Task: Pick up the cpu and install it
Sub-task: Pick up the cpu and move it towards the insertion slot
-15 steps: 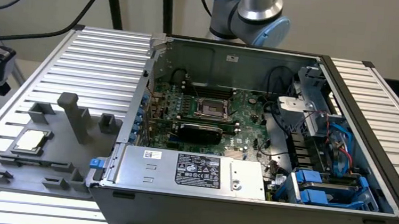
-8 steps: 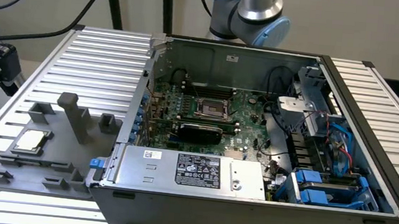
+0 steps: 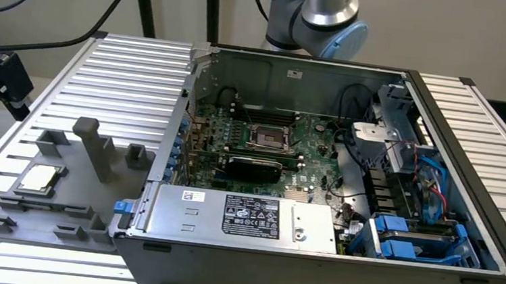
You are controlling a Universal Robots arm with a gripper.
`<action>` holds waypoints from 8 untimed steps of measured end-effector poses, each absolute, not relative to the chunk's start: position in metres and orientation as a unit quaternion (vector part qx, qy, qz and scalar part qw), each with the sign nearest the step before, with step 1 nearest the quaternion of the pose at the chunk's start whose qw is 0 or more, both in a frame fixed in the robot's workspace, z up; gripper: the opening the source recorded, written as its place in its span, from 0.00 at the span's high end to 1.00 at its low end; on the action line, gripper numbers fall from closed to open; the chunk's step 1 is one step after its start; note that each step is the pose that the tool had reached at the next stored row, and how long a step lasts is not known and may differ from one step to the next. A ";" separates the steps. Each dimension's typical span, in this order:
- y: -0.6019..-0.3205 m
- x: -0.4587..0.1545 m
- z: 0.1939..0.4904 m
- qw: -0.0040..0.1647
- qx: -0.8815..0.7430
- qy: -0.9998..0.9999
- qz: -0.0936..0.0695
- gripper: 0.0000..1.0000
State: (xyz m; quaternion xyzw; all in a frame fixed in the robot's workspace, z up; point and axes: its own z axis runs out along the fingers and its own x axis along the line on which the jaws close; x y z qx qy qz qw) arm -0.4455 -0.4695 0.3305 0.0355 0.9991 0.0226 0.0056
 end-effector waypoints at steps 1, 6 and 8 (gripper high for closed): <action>-0.469 -0.445 0.330 0.006 0.035 0.999 0.023 0.23; -0.469 -0.445 0.322 0.006 0.035 0.999 0.023 0.23; -0.469 -0.445 0.318 0.006 0.035 0.999 0.023 0.23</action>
